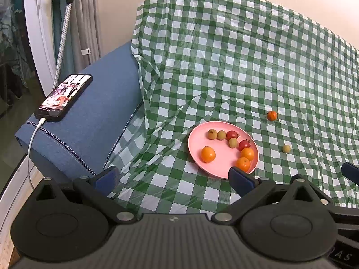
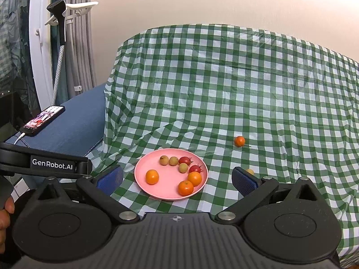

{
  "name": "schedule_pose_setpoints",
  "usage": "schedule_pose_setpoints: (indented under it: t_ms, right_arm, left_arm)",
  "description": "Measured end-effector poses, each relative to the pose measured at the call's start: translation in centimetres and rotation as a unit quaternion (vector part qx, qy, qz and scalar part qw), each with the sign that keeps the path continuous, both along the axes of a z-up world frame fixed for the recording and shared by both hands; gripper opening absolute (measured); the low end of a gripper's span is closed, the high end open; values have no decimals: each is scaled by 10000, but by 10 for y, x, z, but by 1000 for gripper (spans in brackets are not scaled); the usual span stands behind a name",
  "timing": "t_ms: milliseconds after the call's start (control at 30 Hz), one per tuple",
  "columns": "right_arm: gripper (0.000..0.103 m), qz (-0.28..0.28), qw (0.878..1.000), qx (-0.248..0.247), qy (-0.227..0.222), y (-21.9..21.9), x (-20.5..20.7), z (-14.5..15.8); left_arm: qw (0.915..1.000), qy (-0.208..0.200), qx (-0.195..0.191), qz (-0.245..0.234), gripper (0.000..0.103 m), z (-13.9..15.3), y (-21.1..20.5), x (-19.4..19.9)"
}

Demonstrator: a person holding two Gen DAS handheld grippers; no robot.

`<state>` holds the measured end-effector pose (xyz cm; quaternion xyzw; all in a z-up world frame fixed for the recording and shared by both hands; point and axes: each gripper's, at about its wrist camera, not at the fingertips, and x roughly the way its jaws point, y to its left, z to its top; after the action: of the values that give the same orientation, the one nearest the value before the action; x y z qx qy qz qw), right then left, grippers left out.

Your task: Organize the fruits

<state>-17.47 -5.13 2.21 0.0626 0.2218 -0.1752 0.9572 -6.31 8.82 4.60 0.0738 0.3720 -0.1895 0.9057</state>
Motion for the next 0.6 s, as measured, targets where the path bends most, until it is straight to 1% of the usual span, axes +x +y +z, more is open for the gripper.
schedule_pose_setpoints:
  t_ms: [600]
  right_arm:
    - [102,61,9999,94,111,-11,1,-7]
  left_arm:
    - [9998,177,96,24,103,-8,-4,8]
